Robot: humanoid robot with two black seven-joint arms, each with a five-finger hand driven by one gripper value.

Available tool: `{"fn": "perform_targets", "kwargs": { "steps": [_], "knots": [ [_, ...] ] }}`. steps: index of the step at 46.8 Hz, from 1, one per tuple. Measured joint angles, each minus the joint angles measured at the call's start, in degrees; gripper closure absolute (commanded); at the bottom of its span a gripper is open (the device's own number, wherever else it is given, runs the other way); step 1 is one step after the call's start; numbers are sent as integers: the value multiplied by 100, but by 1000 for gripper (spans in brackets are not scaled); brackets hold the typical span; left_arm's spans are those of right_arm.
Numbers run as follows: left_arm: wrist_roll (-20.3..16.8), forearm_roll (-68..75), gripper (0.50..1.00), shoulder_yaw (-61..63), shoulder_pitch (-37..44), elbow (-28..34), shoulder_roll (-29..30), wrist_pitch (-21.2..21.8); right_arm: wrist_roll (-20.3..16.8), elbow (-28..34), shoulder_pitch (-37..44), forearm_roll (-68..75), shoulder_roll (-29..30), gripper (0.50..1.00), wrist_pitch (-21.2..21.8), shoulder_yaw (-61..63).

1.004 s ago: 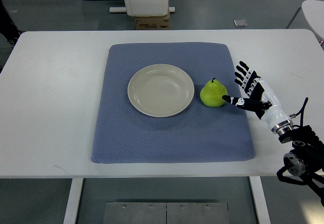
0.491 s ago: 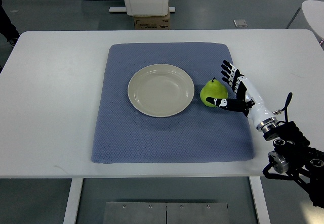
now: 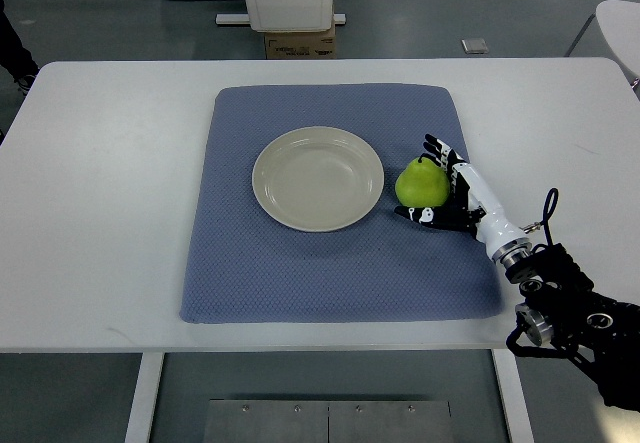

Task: Place pear on plate with right hand
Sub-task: 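Close the right hand's fingers around the green pear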

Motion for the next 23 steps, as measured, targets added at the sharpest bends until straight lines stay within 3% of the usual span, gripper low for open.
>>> {"fn": "perform_targets", "kwargs": {
  "steps": [5,10,14,21,23],
  "knots": [
    [0,0,500,0,6,0,0,0,2,-149,0,0,71,540,0,3],
    [0,0,500,0,5,0,0,0,2,-199,2,8,85,596,0,9],
    [0,0,500,0,2,0,0,0,2,-205,11,11,96,701,0,18],
    [0,0,500,0,3,0,0,0,-1,-205,14,12,96,1000,-1,17],
    [0,0,500,0,2,0,0,0,-2,-203,15,12,93,1000,1,9]
  ]
}}
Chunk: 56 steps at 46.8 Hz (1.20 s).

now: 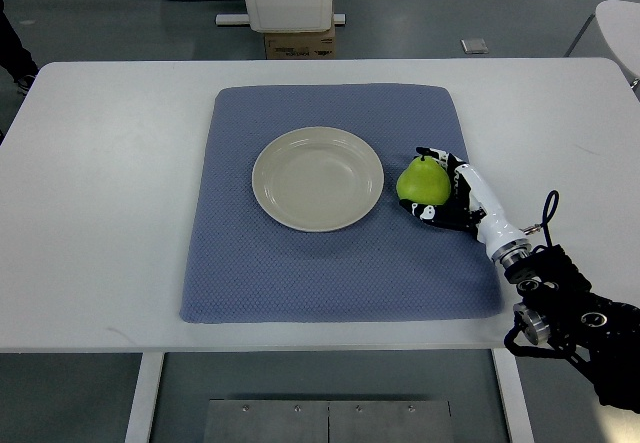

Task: Place pear on plate with right hand
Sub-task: 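Close the right hand's fingers around the green pear, then lift the pear with the right hand and carry it over the plate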

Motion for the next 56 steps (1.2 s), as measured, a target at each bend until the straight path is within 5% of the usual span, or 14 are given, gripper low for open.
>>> {"fn": "perform_targets", "kwargs": {
  "steps": [36,56],
  "knots": [
    [0,0,500,0,1,1,0,0,1,16,822,87,18,1000,63,264],
    [0,0,500,0,2,0,0,0,1,1,1204,70,699,1000,8,252]
  ]
}}
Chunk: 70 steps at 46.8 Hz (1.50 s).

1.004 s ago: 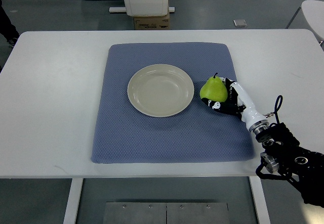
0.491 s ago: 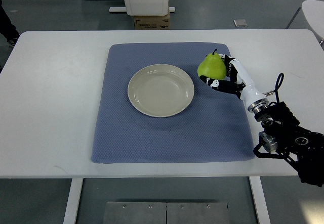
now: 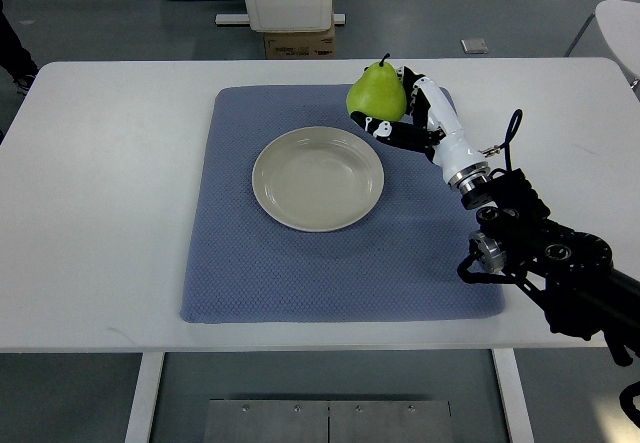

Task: Place pear on plate with right hand
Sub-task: 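Lift the pear with the right hand and carry it over the plate, then lower the pear onto the plate and open the right hand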

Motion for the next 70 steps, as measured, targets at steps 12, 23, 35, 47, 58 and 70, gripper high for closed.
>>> {"fn": "perform_targets", "kwargs": {
  "steps": [12,23,35,47,58,70],
  "knots": [
    [0,0,500,0,-2,0,0,0,0,-167,-7,-12,393,1000,0,-262],
    [0,0,500,0,-1,1,0,-1,0,-420,-26,-18,540,1000,0,-553],
    [0,0,500,0,1,1,0,0,0,-552,-59,-20,541,1000,0,-955],
    [0,0,500,0,0,1,0,0,-1,-580,-79,-35,541,1000,-7,-1180],
    [0,0,500,0,2,1,0,0,-1,-619,-79,-46,541,1000,-114,-1313],
    [-1,0,500,0,1,1,0,0,-1,-625,-86,-47,540,1000,-203,-1518]
  ]
}}
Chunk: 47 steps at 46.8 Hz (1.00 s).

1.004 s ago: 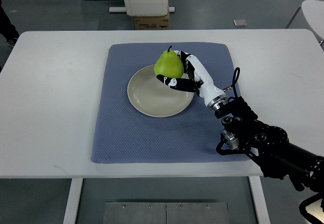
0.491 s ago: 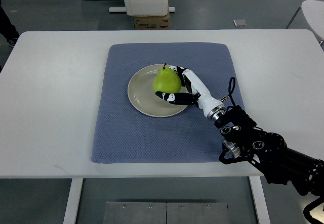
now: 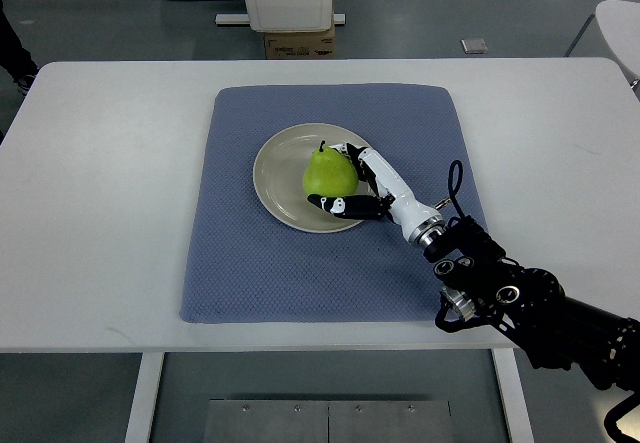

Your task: Place pear on plate with right hand

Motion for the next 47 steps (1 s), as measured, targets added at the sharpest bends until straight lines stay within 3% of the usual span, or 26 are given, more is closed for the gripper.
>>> {"fn": "perform_targets", "kwargs": {
  "steps": [3,4,7,8,9,21,47],
  "knots": [
    [0,0,500,0,-3,0,0,0,0,0,-1,1,0,1000,-4,-7],
    [0,0,500,0,-4,0,0,0,0,0,-1,1,0,951,-5,-8],
    [0,0,500,0,-2,0,0,0,0,0,-1,1,0,615,-7,-9],
    [0,0,500,0,-3,0,0,0,0,0,-1,1,0,545,-7,-9],
    [0,0,500,0,-3,0,0,0,0,1,0,1,0,530,-7,-9],
    [0,0,500,0,1,0,0,0,0,13,29,15,0,507,-8,0],
    [0,0,500,0,-2,-1,0,0,0,147,223,62,-167,507,7,74]
  ]
}}
